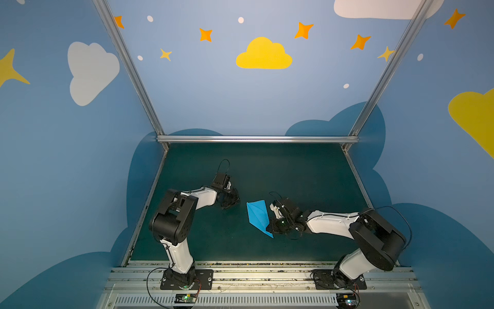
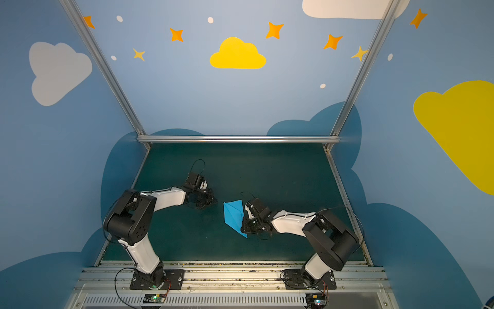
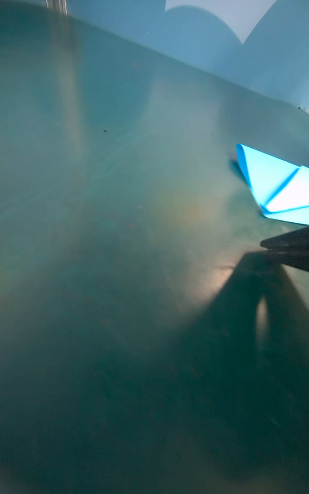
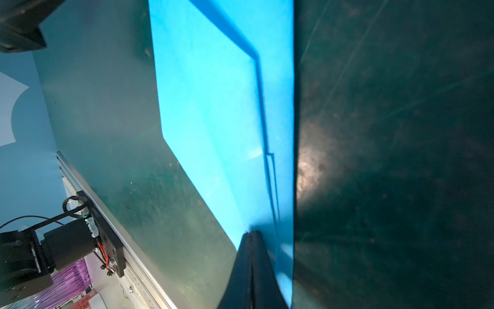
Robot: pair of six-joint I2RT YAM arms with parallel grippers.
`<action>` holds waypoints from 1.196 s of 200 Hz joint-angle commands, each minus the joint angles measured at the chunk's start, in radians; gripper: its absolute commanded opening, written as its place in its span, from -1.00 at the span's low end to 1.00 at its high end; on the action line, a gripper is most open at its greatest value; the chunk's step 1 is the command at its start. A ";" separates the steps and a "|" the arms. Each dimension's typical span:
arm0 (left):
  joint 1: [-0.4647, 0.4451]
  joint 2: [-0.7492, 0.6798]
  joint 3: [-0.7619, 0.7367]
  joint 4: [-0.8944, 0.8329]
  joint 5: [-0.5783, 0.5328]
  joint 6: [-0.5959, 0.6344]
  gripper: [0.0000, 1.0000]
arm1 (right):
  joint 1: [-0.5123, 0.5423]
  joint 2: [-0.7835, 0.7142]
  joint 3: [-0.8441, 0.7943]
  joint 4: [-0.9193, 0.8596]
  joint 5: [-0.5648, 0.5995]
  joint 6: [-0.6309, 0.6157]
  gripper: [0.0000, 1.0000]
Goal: Fold a paper plane with a square sheet of paper (fold left side to right side)
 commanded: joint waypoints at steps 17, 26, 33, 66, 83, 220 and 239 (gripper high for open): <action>-0.122 -0.137 -0.014 -0.084 -0.044 0.010 -0.93 | 0.005 0.076 -0.067 -0.126 0.079 -0.001 -1.00; -0.158 -0.144 -0.020 -0.074 -0.050 -0.001 -0.93 | 0.006 0.076 -0.067 -0.129 0.079 -0.002 -1.00; -0.183 -0.143 -0.025 -0.060 -0.050 -0.014 -0.93 | 0.005 0.076 -0.068 -0.128 0.082 -0.002 -1.00; -0.287 -0.082 -0.017 0.020 -0.038 -0.067 -0.93 | 0.005 0.080 -0.068 -0.134 0.089 -0.002 -1.00; -0.332 -0.028 0.010 0.033 -0.040 -0.072 -0.93 | 0.007 0.086 -0.068 -0.135 0.092 -0.002 -1.00; -0.375 0.091 -0.108 0.134 -0.091 -0.172 -0.93 | 0.031 -0.027 -0.129 -0.202 0.132 0.014 -1.00; -0.374 0.093 -0.112 0.135 -0.092 -0.174 -0.93 | 0.034 -0.051 -0.150 -0.205 0.138 0.023 -1.00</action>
